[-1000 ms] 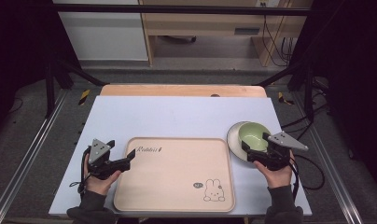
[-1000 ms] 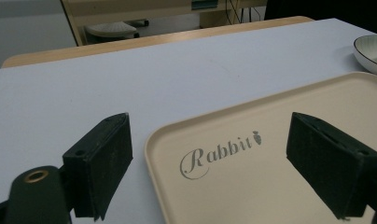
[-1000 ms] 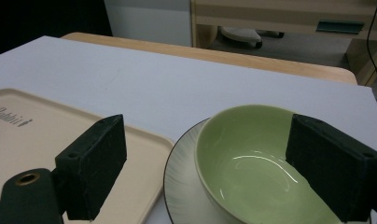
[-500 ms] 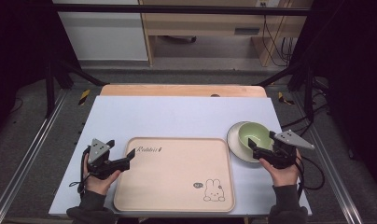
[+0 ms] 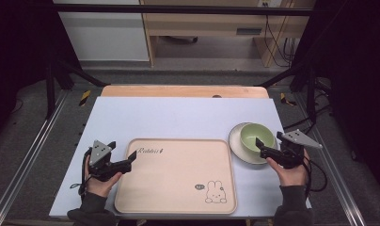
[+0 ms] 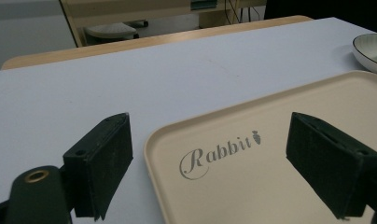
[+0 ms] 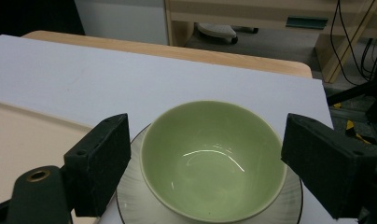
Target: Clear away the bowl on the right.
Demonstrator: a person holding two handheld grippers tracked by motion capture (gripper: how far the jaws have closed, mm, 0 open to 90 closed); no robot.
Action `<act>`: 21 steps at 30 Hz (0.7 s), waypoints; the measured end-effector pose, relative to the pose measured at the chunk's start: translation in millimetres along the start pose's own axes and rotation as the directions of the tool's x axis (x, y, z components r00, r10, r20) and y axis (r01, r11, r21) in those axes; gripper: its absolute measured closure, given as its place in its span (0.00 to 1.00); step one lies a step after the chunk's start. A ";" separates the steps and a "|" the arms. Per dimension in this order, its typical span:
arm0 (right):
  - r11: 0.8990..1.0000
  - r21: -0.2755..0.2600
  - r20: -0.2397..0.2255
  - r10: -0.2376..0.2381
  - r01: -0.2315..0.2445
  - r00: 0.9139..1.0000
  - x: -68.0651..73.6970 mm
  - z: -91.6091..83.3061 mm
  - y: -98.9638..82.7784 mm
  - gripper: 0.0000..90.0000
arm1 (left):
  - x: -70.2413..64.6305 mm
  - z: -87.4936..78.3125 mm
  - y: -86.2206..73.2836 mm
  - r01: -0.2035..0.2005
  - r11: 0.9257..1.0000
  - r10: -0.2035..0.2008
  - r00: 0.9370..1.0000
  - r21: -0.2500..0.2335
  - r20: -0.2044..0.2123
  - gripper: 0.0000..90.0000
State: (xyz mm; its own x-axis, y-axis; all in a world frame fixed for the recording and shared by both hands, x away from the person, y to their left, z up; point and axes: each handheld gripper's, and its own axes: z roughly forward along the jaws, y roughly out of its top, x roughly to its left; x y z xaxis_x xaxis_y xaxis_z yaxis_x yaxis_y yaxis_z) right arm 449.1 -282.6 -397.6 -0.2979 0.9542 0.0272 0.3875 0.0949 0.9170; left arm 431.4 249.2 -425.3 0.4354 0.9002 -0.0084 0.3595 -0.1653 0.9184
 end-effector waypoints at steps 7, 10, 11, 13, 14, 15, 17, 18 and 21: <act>1.000 0.008 0.002 -0.001 0.001 1.000 -2.0 3.0 0.4 0.17 | -0.6 0.3 0.0 -0.002 1.000 0.002 1.000 0.001 0.000 0.16; 1.000 0.013 0.007 0.002 -0.003 1.000 -4.1 5.4 1.0 0.17 | -0.7 0.5 -0.1 -0.002 1.000 0.002 1.000 0.000 0.000 0.16; 1.000 0.016 0.008 0.004 -0.005 1.000 -4.8 6.3 1.3 0.17 | -0.6 0.4 0.0 -0.001 1.000 0.001 1.000 0.001 0.001 0.16; 1.000 0.022 0.007 0.011 -0.012 1.000 -5.9 7.9 2.4 0.17 | -0.7 0.5 0.0 -0.002 1.000 0.002 1.000 0.001 0.001 0.16; 1.000 0.023 0.010 0.011 -0.011 1.000 -6.4 8.8 2.9 0.17 | -0.7 0.6 0.0 -0.003 1.000 0.003 1.000 0.001 0.001 0.16; 1.000 0.027 0.012 0.012 -0.012 1.000 -7.0 9.6 3.5 0.18 | -0.6 0.5 0.2 -0.003 1.000 0.003 1.000 0.000 0.001 0.16; 0.999 0.032 0.015 0.013 -0.013 1.000 -8.3 12.3 4.9 0.18 | -0.4 0.3 0.4 -0.003 1.000 0.003 1.000 0.001 -0.001 0.16; 0.999 0.040 0.018 0.012 -0.013 1.000 -9.0 13.9 6.1 0.18 | -0.3 0.1 0.5 -0.001 1.000 0.001 1.000 0.000 0.000 0.16; 0.999 0.043 0.024 0.020 -0.021 1.000 -10.6 17.5 10.9 0.20 | -0.3 -0.1 0.8 -0.003 1.000 0.003 1.000 0.000 -0.001 0.16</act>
State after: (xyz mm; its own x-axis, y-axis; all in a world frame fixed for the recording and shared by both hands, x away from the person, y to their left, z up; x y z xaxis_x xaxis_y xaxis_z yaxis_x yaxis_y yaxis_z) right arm 471.7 -286.7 -394.9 -0.2694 0.9624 0.0357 0.4309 0.0873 0.8982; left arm 431.5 248.8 -424.5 0.4358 0.9000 -0.0055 0.3583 -0.1678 0.9184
